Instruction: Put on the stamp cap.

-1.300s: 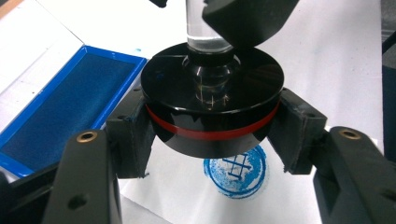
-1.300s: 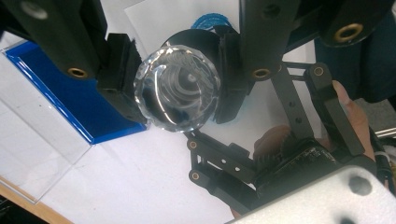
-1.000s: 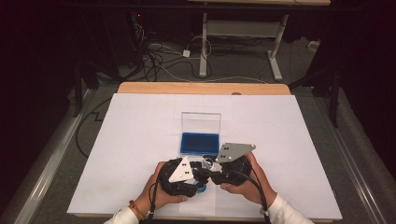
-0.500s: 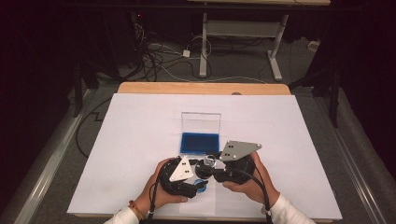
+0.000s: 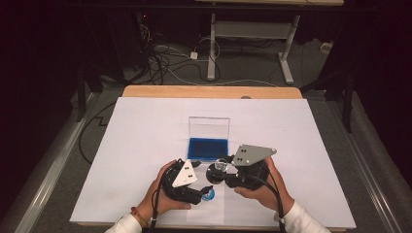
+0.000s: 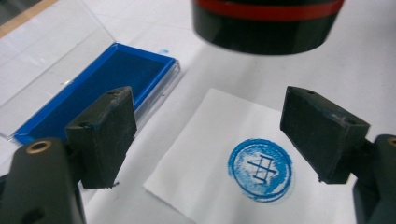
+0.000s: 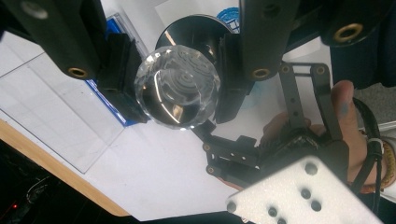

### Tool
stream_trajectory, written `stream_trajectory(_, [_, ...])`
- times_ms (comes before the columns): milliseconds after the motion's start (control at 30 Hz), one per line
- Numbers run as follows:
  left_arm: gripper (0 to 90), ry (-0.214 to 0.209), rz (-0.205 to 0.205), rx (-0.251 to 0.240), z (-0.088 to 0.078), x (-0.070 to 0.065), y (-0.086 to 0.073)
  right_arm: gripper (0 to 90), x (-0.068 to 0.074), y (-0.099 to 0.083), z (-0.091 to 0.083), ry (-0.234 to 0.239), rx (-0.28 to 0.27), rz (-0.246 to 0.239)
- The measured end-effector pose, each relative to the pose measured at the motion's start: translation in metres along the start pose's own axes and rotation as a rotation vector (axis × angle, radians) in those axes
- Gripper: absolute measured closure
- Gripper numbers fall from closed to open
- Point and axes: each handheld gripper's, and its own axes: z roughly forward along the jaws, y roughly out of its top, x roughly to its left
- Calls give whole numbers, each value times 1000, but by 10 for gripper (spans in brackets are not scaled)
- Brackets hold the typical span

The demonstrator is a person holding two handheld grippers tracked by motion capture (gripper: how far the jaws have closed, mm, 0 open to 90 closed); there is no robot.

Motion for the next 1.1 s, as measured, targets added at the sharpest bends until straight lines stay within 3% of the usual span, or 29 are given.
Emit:
stream_trajectory(533, [179,61,60,28,-13,7,-12,572,-3,2,-8,-12,-2,-7])
stream_trajectory(1100, [179,118,10,15,-46,24,-35,573,-5,1,-13,-29,2,-17])
